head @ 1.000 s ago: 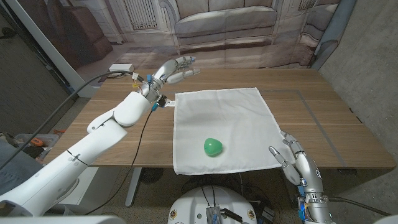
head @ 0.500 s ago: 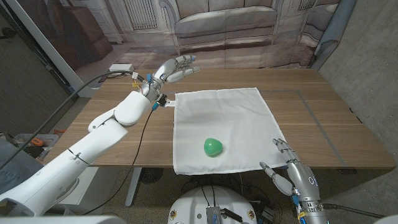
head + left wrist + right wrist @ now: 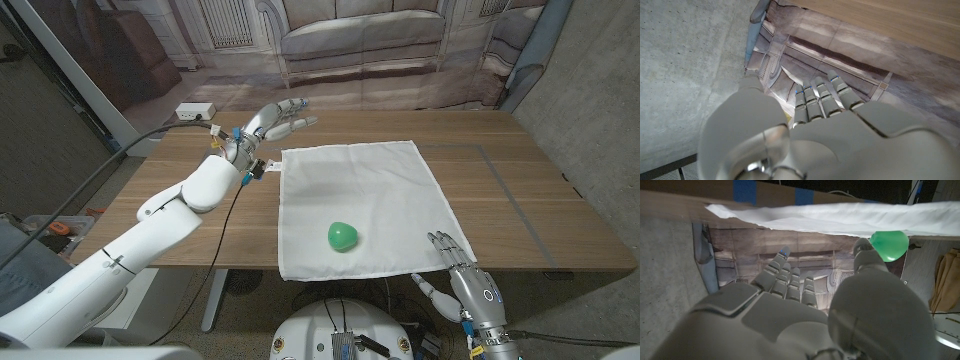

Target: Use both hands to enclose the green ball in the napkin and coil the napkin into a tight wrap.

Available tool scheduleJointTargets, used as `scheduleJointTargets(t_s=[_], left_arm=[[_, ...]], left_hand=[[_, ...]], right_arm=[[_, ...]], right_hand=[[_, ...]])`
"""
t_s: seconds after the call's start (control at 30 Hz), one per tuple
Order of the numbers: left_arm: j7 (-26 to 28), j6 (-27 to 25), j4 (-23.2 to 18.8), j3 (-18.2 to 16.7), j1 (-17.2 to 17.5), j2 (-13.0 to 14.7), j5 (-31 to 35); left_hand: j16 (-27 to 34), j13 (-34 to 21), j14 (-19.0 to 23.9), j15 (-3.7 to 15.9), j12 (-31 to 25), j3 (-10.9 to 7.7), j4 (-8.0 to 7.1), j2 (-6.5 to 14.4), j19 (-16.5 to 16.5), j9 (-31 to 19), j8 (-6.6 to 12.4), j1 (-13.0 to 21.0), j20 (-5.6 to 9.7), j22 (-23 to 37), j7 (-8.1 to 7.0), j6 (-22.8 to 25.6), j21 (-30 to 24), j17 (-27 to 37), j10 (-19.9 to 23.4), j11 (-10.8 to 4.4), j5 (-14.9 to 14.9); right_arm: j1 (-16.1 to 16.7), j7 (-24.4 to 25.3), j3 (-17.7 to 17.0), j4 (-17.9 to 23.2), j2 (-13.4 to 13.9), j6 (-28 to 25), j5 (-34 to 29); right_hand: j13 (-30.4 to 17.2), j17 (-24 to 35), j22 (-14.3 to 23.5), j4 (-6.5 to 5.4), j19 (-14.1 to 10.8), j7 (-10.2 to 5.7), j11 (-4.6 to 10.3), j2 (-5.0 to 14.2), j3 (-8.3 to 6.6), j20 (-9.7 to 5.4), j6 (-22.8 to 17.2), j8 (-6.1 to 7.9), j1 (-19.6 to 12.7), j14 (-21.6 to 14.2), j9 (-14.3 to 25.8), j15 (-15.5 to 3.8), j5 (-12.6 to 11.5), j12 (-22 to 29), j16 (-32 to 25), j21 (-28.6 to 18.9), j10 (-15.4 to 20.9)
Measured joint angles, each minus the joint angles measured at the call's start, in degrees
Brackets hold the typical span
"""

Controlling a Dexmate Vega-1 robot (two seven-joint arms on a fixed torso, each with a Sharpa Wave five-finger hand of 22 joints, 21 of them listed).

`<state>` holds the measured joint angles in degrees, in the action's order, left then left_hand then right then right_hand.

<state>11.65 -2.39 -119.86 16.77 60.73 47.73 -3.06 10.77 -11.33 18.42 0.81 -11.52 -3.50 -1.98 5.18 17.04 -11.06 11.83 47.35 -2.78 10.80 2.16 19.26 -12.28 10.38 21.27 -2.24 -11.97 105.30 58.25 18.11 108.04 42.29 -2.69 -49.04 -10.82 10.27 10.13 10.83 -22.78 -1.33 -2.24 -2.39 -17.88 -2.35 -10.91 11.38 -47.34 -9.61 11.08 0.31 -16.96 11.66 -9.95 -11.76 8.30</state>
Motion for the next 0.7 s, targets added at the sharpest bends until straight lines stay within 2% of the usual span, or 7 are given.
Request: scheduleJointTargets(t_s=[0.2, 0.3, 0.4, 0.47, 0.57, 0.7], left_arm=[[0.5, -0.3, -0.4, -0.4, 1.1, 0.2, -0.7], [0.5, -0.3, -0.6, -0.6, 1.5, 0.3, -1.0], [0.6, -0.3, -0.9, -0.7, 1.9, 0.4, -1.3], [0.7, -0.3, -1.0, -0.9, 2.2, 0.5, -1.5], [0.9, -0.3, -1.2, -1.1, 2.7, 0.7, -1.7], [1.1, -0.3, -1.3, -1.3, 3.2, 0.7, -2.1]], left_hand=[[0.0, 0.0, 0.0, 0.00, 0.0, -0.17, -0.17, 0.2, -0.1, 0.0, 0.16, 0.1, -0.12, 0.0, 0.12, 0.7, 0.0, 0.1, 0.2, 0.20, 0.4], [0.0, 0.0, 0.3, -0.31, 0.0, -0.25, -0.25, 0.6, -0.3, 0.0, 0.25, -0.3, -0.30, 0.0, 0.20, 0.8, 0.0, 0.2, 0.3, 0.26, 0.4], [0.0, 0.0, 0.3, -0.31, 0.0, -0.25, -0.25, 0.6, -0.3, 0.1, 0.26, -0.3, -0.30, 0.0, 0.26, 0.9, 0.0, 0.2, 0.5, 0.51, 0.4], [0.0, 0.0, 0.3, -0.31, 0.0, -0.08, -0.42, 1.4, -0.3, 0.1, 0.25, -0.2, -0.30, 0.0, 0.41, 1.0, 0.0, 0.2, 0.5, 0.51, 0.4], [0.0, 0.0, 0.3, -0.31, 0.0, -0.23, -0.57, 1.4, -0.3, 0.1, 0.25, -0.3, -0.30, 0.0, 0.28, 1.2, 0.0, 0.2, 0.5, 0.51, 0.4], [0.0, 0.0, 0.3, -0.30, 0.0, -0.23, -0.57, 1.3, -0.6, 0.1, 0.25, -0.4, -0.57, 0.0, 0.38, 1.5, 0.0, 0.2, 0.5, 0.51, 0.4]], right_arm=[[-2.6, 0.6, 3.8, -2.1, 2.6, -3.4, 0.1], [-4.0, 1.4, 5.5, -3.3, 3.3, -4.9, -0.1], [-5.5, 2.3, 7.2, -4.3, 3.8, -6.6, -0.4], [-6.2, 2.7, 8.1, -4.6, 4.2, -7.6, -0.5], [-6.9, 3.5, 9.0, -4.9, 4.7, -8.9, -0.5], [-7.7, 4.3, 10.0, -5.0, 5.4, -10.5, -0.5]], right_hand=[[0.0, 0.0, 0.0, -0.12, 0.0, -0.33, 0.00, -0.33, -0.36, -0.01, 0.3, 0.00, -1.2, 0.1, 0.0, -0.11, -0.7, 0.0, 0.0, 0.0, 0.0], [0.0, 0.0, 0.1, -0.27, 1.5, -1.35, 0.00, -1.06, -0.56, -0.06, -0.8, 0.60, -2.6, 1.4, 0.3, 0.24, -1.7, 0.0, 0.0, 0.4, 0.0], [0.0, 0.3, 0.3, -1.54, 4.3, -2.29, -0.13, -1.51, 0.43, -0.05, -4.7, 1.82, -2.4, 4.1, 0.2, 1.38, -2.9, 0.1, 0.0, 0.8, -0.1], [0.0, 0.3, 0.4, -2.50, 6.9, -3.04, -0.16, -2.71, 1.39, -0.02, -7.9, 2.64, -1.1, 5.8, 0.1, 2.08, -3.9, 0.3, 0.0, 1.2, -0.2], [0.2, 0.3, 0.4, -3.91, 12.6, -4.66, 2.00, -3.21, 2.80, 0.60, -11.7, 3.03, 1.7, 6.6, -0.1, 2.47, -5.2, 1.7, -0.2, 1.7, 3.4], [0.4, 0.1, 0.7, -4.83, 16.6, -6.24, 3.91, -3.39, 3.73, 0.51, -14.5, 3.13, 3.3, 5.7, -0.2, 1.59, -5.9, 2.8, -0.7, 1.7, 7.8]])
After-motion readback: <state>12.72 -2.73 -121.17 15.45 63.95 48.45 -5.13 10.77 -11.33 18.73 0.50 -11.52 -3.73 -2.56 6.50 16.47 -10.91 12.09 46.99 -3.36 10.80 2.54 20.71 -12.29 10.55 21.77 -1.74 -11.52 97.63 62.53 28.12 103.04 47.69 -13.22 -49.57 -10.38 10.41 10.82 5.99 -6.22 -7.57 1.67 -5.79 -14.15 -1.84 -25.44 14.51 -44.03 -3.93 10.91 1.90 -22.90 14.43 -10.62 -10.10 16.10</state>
